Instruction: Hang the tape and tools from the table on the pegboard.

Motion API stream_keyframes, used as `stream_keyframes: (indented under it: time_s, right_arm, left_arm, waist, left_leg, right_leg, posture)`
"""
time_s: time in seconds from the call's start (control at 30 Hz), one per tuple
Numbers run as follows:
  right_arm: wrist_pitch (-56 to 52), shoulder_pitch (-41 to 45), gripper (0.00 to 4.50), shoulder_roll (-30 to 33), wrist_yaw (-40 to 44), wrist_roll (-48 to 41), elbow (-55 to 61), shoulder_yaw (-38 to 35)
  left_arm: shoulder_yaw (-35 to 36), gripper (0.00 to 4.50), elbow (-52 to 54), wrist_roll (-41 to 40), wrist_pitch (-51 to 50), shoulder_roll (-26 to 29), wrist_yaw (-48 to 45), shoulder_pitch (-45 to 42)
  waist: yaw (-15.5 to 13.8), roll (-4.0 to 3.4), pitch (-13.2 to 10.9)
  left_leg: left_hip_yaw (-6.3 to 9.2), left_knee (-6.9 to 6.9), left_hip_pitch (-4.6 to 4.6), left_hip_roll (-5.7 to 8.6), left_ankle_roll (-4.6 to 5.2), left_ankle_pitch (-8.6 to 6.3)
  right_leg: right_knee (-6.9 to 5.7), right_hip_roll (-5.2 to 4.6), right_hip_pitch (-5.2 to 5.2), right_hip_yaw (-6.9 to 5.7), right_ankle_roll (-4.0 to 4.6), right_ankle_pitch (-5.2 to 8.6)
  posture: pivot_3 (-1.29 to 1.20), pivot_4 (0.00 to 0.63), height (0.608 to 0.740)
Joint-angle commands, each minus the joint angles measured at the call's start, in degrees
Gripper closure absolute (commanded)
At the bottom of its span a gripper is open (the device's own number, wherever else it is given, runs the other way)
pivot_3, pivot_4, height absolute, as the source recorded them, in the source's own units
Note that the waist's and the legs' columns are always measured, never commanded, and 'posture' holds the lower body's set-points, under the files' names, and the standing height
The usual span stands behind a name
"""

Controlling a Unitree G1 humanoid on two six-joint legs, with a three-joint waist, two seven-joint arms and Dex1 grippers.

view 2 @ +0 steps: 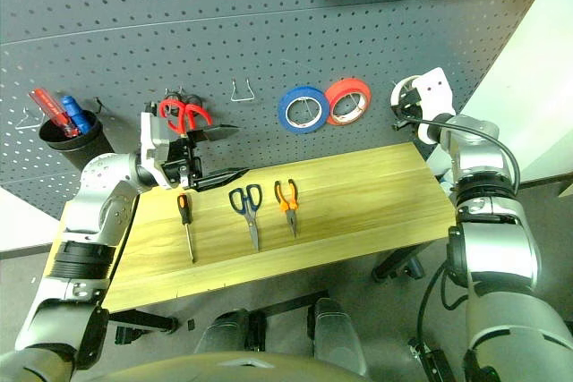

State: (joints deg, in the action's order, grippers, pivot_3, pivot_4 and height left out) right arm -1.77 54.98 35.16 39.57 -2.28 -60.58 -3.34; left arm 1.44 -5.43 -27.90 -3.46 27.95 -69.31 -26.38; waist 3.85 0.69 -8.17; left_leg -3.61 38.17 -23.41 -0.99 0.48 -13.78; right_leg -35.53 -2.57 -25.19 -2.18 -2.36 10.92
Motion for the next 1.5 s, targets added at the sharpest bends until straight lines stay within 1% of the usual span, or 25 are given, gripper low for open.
stream_keyframes:
  time_s: [0.03,0.23,0.33,0.5,0.57,0.6,0.77,0.8,0.87,0.9,0.93,1.0,1.1,1.2,1.3,1.37,1.43,1.5]
  right_arm:
    - [3.63,4.19,4.46,-0.37,-2.08,0.81,-3.84,-0.64]
    - [6.01,7.75,4.46,-1.63,-5.99,1.18,-9.78,-1.82]
    - [5.51,9.71,4.46,-2.59,-7.93,0.49,-11.73,-3.04]
    - [5.20,11.32,4.46,-4.19,-10.39,1.79,-13.72,-3.00]
    - [5.08,11.53,3.89,-4.64,-10.99,2.09,-14.09,-2.94]
    - [4.97,11.55,3.69,-4.76,-10.84,2.32,-14.17,-2.79]
    - [4.67,11.31,2.08,-4.74,-9.91,3.20,-14.05,-2.41]
    - [4.81,11.15,1.70,-4.63,-9.56,3.43,-13.88,-2.25]
    - [5.06,10.69,1.15,-3.95,-7.98,3.53,-12.99,-2.17]
    - [5.03,10.47,0.71,-3.50,-6.88,3.37,-12.43,-2.26]
    - [4.90,10.09,0.49,-2.91,-4.92,3.04,-11.52,-2.34]
    - [4.24,9.20,0.49,-1.84,-1.36,2.42,-9.54,-2.46]
    - [1.43,5.24,0.49,0.38,5.04,1.02,-2.26,-2.41]
    - [-1.88,2.09,0.49,1.18,6.95,0.04,4.13,-2.61]
    - [-15.28,-8.13,0.49,3.98,11.10,-4.97,25.20,-4.33]
    - [-22.96,-13.64,0.49,4.87,11.08,-7.36,36.95,-4.95]
    - [-30.13,-18.08,0.49,5.55,10.42,-9.47,47.07,-5.02]
    - [-35.58,-21.33,0.49,6.03,9.94,-11.11,54.30,-5.09]
  left_arm:
    - [0.50,0.24,2.13,0.52,-0.07,0.93,0.99,-0.31]
    - [0.37,0.24,1.99,0.80,-0.32,0.91,2.24,-0.79]
    - [0.10,0.24,1.82,1.14,-0.30,0.79,2.64,-1.13]
    - [-1.31,0.24,-1.24,3.18,0.87,-0.24,3.11,-3.26]
    - [-1.68,0.24,-2.74,4.39,1.88,-0.45,3.22,-4.05]
    - [-1.70,0.24,-3.02,4.56,2.04,-0.49,3.20,-4.24]
    - [-1.23,0.24,-2.72,4.39,1.50,-0.41,3.49,-4.16]
    - [-1.20,0.24,-2.45,4.42,1.43,-0.27,3.51,-3.85]
    - [-1.06,0.24,-1.30,4.32,1.14,0.11,3.62,-2.70]
    - [-0.94,0.24,-0.59,4.08,0.76,0.25,3.71,-2.12]
    - [-0.81,0.24,0.30,3.83,0.38,0.42,3.87,-1.44]
    - [-0.66,0.24,1.88,3.50,-0.18,0.73,4.13,-0.23]
    - [-0.23,0.24,4.33,2.68,-1.43,1.36,4.47,1.83]
    - [-0.15,0.24,5.31,2.36,-1.80,1.74,4.72,2.63]
    - [1.00,0.24,9.36,0.49,-4.13,2.87,5.06,6.01]
    - [1.38,0.24,11.92,0.46,-4.89,3.32,6.12,8.16]
    - [1.37,0.24,13.94,1.18,-5.91,3.85,8.12,10.23]
    - [1.51,0.24,15.43,1.36,-7.04,4.07,9.87,12.22]
  waist:
    - [-0.06,0.00,0.00]
    - [-0.24,0.00,0.00]
    - [-0.28,0.00,0.00]
    - [-0.88,0.00,0.00]
    - [-1.33,0.00,0.00]
    - [-1.42,0.00,0.00]
    - [-1.65,0.00,-0.01]
    - [-1.68,0.00,-0.01]
    - [-1.75,0.00,-0.01]
    - [-1.74,0.00,-0.01]
    - [-1.73,0.00,-0.01]
    - [-1.76,-0.01,-0.02]
    - [-2.03,0.00,-0.02]
    - [-2.79,0.00,-0.02]
    - [-3.20,0.01,-0.07]
    - [-3.38,0.00,-0.07]
    - [-3.41,-0.02,-0.12]
    - [-3.23,-0.01,-0.14]
  left_leg:
    - [-0.03,0.00,0.00,0.00,0.00,0.00]
    - [-0.13,-0.01,0.06,-0.01,0.01,0.00]
    - [-0.21,-0.02,0.09,-0.01,0.02,0.00]
    - [-0.45,-0.02,0.20,-0.01,0.06,0.02]
    - [-0.55,-0.02,0.28,-0.01,0.07,0.03]
    - [-0.61,-0.02,0.31,-0.01,0.08,0.04]
    - [-0.65,-0.02,0.30,-0.03,0.11,0.06]
    - [-0.65,-0.02,0.30,-0.03,0.12,0.05]
    - [-0.66,-0.02,0.29,-0.03,0.13,0.05]
    - [-0.66,-0.02,0.29,-0.03,0.13,0.05]
    - [-0.66,-0.03,0.29,-0.03,0.13,0.04]
    - [-0.67,-0.04,0.30,-0.03,0.13,0.04]
    - [-0.66,-0.05,0.28,-0.04,0.13,0.04]
    - [-0.68,-0.05,0.29,-0.06,0.14,0.04]
    - [-0.68,-0.04,0.30,-0.09,0.13,0.04]
    - [-0.65,-0.07,0.23,-0.15,0.14,0.02]
    - [-0.68,-0.08,0.17,-0.15,0.17,0.00]
    - [-0.69,-0.07,0.15,-0.16,0.16,0.00]
  right_leg:
    - [-0.01,0.00,-0.01,0.06,0.00,0.00]
    - [-0.04,0.00,-0.02,0.21,0.00,0.00]
    - [-0.10,0.00,-0.04,0.30,0.00,-0.01]
    - [-0.35,-0.01,-0.12,0.44,0.00,0.00]
    - [-0.41,-0.01,-0.13,0.51,0.00,0.01]
    - [-0.44,-0.01,-0.13,0.54,0.00,0.02]
    - [-0.46,-0.04,-0.16,0.60,0.08,0.06]
    - [-0.46,-0.05,-0.17,0.62,0.08,0.06]
    - [-0.46,-0.05,-0.17,0.62,0.08,0.06]
    - [-0.46,-0.05,-0.17,0.62,0.08,0.06]
    - [-0.46,-0.05,-0.18,0.64,0.08,0.06]
    - [-0.46,-0.05,-0.19,0.65,0.08,0.06]
    - [-0.46,-0.05,-0.21,0.64,0.09,0.08]
    - [-0.45,-0.05,-0.22,0.66,0.00,0.22]
    - [-0.47,-0.05,-0.23,0.65,0.01,0.25]
    - [-0.45,-0.08,-0.28,0.68,0.02,0.28]
    - [-0.44,-0.12,-0.35,0.69,0.02,0.29]
    - [-0.41,-0.18,-0.37,0.68,0.01,0.30]
  posture:
    - [-0.01,0.048,0.740]
    - [0.01,0.060,0.740]
    - [0.01,0.064,0.740]
    - [0.04,0.070,0.740]
    - [0.05,0.076,0.740]
    - [0.05,0.078,0.740]
    - [0.06,0.085,0.740]
    - [0.06,0.085,0.740]
    - [0.07,0.084,0.740]
    - [0.07,0.085,0.740]
    - [0.07,0.086,0.740]
    - [0.07,0.088,0.740]
    - [0.06,0.092,0.740]
    - [0.06,0.092,0.740]
    - [0.04,0.115,0.740]
    - [0.03,0.123,0.740]
    - [0.03,0.129,0.740]
    - [0.02,0.134,0.740]
